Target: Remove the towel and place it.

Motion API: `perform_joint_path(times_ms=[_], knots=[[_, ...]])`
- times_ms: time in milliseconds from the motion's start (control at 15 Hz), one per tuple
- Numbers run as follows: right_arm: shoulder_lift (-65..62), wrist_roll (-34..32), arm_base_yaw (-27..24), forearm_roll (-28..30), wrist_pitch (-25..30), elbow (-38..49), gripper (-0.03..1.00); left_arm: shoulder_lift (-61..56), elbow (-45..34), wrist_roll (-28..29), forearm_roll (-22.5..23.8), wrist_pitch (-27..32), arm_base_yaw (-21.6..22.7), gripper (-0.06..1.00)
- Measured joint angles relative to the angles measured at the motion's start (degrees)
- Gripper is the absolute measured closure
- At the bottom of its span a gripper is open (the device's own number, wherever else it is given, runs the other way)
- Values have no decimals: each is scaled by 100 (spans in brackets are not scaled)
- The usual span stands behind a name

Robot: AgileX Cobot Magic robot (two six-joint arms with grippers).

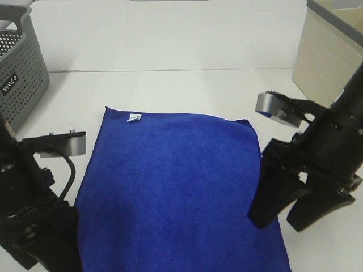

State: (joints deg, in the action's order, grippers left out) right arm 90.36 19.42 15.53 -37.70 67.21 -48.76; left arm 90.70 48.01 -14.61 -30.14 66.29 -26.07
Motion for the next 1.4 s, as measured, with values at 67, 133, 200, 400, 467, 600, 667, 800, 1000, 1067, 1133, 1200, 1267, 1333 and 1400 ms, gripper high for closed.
perform_joint_path(times_ms=[67, 133, 200, 400, 467, 600, 667, 800, 1000, 1067, 1133, 1200, 1267, 1333, 1400], knots=[[0, -103, 0, 138, -92, -258, 21, 0, 189, 0, 195, -11, 0, 24], [6, -235, 0, 309, -155, -544, 21, 0, 407, 86, 430, -63, 0, 24], [6, -350, 0, 453, -178, -837, 21, 11, 682, 258, 722, -80, 69, 24], [34, -642, -11, 791, -206, -1587, 21, 120, 1432, 510, 1318, -86, 521, 24], [201, -1043, -11, 1289, -201, -2103, 21, 298, 1856, 539, 1461, -97, 825, 24], [556, -1358, -11, 1816, -120, -2687, 21, 527, 2246, 539, 1524, -97, 1163, 24], [1094, -1478, -138, 2189, 132, -3466, 21, 865, 2693, 539, 1570, -97, 1536, 24], [1644, -1495, -602, 1925, 212, -4246, 21, 1100, 3019, 516, 1621, -138, 1765, 24], [2040, -1432, -968, 1679, 212, -4727, 21, 1261, 3174, 390, 1633, -418, 1788, 24], [2177, -1398, -1020, 1621, 212, -4847, 21, 1375, 3254, 344, 1616, -613, 1793, 24], [2458, -1329, -1037, 1593, 223, -4864, 21, 1742, 3501, 292, 1518, -940, 1793, 24], [2584, -1278, -1037, 1593, 229, -4864, 21, 2017, 3655, 275, 1507, -1123, 1799, 24], [2710, -1197, -1037, 1593, 223, -4864, 21, 2303, 3896, 258, 1484, -1215, 1799, 24], [2825, -1175, -1037, 1593, 166, -4864, 21, 2618, 4183, 195, 1438, -1243, 1799, 24], [2928, -1157, -1037, 1593, 57, -4864, 21, 2985, 4544, 69, 1352, -1238, 1799, 24]])
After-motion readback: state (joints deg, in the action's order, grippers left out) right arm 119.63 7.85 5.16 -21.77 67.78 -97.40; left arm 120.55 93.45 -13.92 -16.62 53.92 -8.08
